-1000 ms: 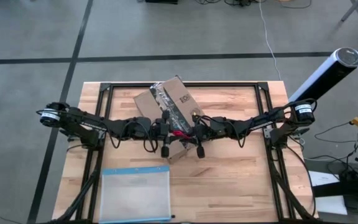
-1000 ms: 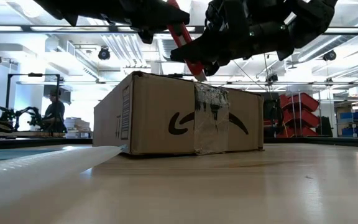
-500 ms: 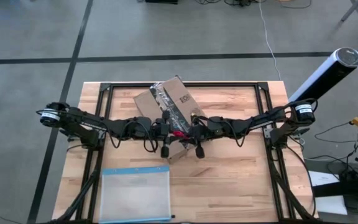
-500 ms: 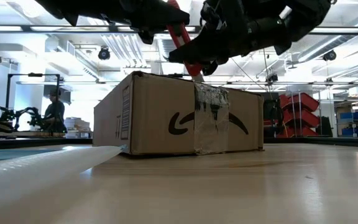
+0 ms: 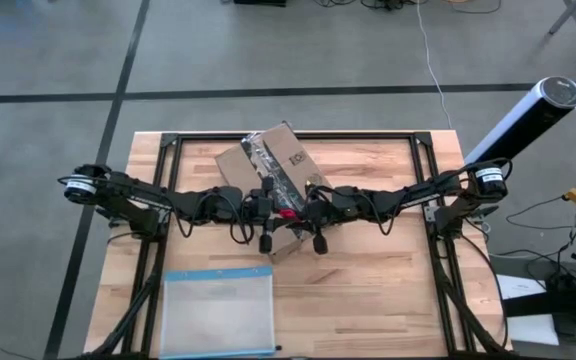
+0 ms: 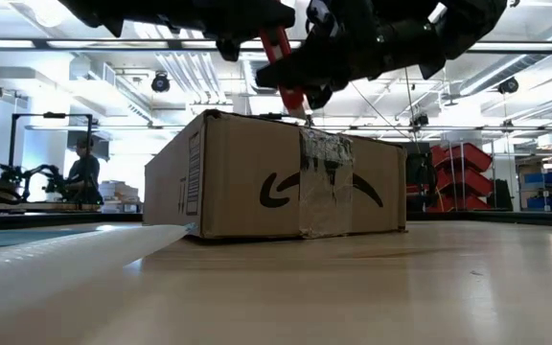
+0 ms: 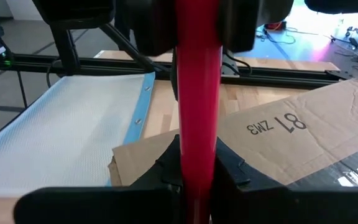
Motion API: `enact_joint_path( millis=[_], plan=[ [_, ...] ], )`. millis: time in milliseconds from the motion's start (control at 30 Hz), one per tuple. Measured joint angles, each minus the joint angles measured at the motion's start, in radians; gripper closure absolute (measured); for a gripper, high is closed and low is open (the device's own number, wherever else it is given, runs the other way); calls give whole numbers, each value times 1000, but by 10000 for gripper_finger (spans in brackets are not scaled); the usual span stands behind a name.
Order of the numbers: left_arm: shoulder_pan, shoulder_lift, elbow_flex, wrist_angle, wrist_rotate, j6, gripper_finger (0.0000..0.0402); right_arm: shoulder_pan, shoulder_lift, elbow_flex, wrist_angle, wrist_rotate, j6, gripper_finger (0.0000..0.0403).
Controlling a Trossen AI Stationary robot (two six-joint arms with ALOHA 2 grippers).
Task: Unpack boxes
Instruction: Break down the box using the red cutter
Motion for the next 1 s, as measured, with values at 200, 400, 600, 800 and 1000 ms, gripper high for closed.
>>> enact_joint_path(
  millis=[200,400,600,800,1000],
  plan=[
    [0,0,0,2,1,2,367,0,0,1,4,0,-5,386],
    [0,-3,0,2,7,11,342,1,-16,1,2,-1,-13,386],
    [-11,-31,-6,-13,9,9,305,13,-21,-2,-1,2,-11,386],
    [-43,-73,-19,-81,2,6,290,26,-37,-31,37,2,-10,386],
    [-73,-78,-29,-175,-6,-11,288,27,-99,-83,68,31,-11,386]
  ],
)
